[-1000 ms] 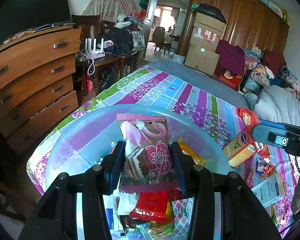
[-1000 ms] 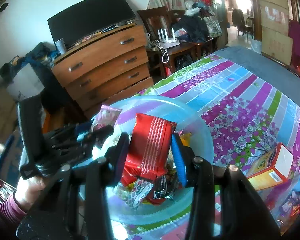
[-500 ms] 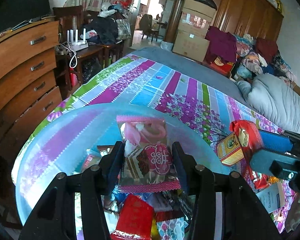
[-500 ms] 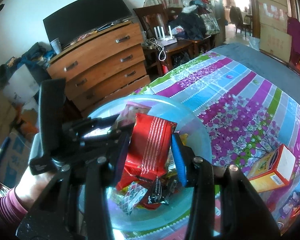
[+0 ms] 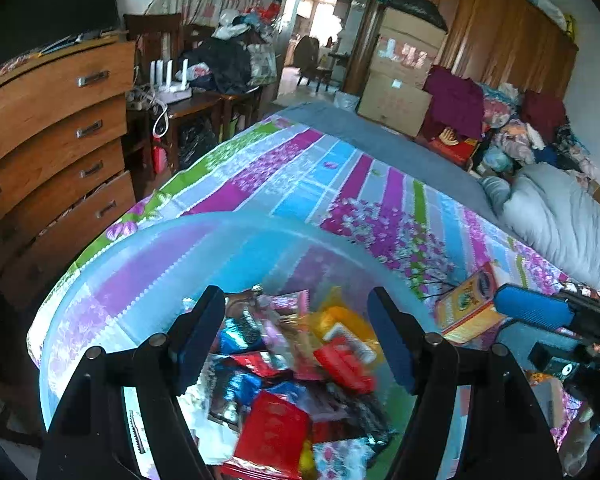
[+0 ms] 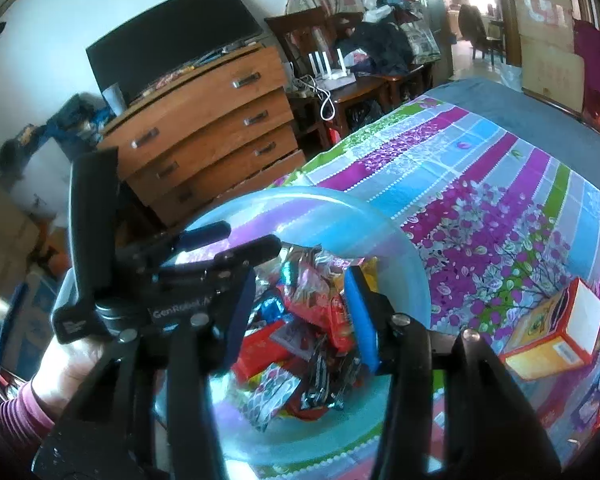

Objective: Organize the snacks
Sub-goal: 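Move both open grippers back over the snacks on the bed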

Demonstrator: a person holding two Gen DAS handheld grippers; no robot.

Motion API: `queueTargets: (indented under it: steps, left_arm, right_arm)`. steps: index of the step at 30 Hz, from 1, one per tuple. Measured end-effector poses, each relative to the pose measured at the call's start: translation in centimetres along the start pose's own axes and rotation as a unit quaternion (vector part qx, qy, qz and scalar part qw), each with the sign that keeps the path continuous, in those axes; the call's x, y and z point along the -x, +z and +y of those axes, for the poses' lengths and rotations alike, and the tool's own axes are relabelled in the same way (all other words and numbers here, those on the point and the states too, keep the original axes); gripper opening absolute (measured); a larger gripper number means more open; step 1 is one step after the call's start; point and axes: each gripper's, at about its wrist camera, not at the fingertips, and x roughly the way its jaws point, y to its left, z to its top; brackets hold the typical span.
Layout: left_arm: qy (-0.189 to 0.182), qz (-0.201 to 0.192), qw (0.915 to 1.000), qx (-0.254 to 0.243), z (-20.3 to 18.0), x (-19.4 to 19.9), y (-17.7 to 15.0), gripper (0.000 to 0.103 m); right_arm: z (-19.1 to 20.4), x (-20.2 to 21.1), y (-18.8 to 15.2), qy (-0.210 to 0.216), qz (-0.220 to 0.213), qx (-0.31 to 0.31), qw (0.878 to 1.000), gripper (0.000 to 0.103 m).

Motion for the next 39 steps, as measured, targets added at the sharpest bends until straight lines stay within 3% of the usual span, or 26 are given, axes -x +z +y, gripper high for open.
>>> queueTargets:
  steps: [4,9,14,17,22,25,29,31,39]
  left_arm:
    - [-0.011,-0.019,0.9997,-0.011,-1.9,2.0,-0.1,0.075]
    - [-0.046,-0.040,0.9975,-0.035,-5.6,4.7,-1.0,0.077]
    - [-0.095,-0.044,0.9914,-0.078,-10.9,7.0,-2.8,0.077]
    - [-0.137,-0.038,0.9840,-0.108,-14.9,8.0,-4.9,0.081]
    - [-0.205,0.000,0.9647,-0.165,-22.0,7.8,-9.3,0.082]
    - [-0.227,0.035,0.9546,-0.189,-25.6,7.0,-12.0,0.082]
    - [-0.252,0.075,0.9400,-0.217,-29.2,6.2,-15.0,0.082]
    - [-0.255,0.093,0.9349,-0.229,-30.4,5.9,-16.2,0.082]
    - [-0.272,0.153,0.9168,-0.249,-33.6,4.8,-19.5,0.082]
  right_arm:
    - [-0.5,3.2,-1.9,0.007,-0.021,-0.002,1.000,0.048]
    - [-3.5,9.1,-6.8,-0.018,-0.043,-0.035,0.998,0.055]
    - [-8.0,17.6,-14.1,-0.101,-0.056,-0.067,0.991,0.055]
    - [-11.9,23.3,-19.6,-0.172,-0.045,-0.108,0.978,0.065]
    - [-18.7,30.6,-29.5,-0.294,0.012,-0.205,0.933,0.066]
    - [-20.6,32.3,-34.1,-0.315,0.048,-0.244,0.916,0.066]
    - [-21.6,31.4,-37.9,-0.314,0.109,-0.241,0.912,0.066]
    - [-21.8,30.3,-38.7,-0.304,0.148,-0.214,0.917,0.066]
    - [-23.3,26.7,-40.8,-0.273,0.278,-0.097,0.916,0.066]
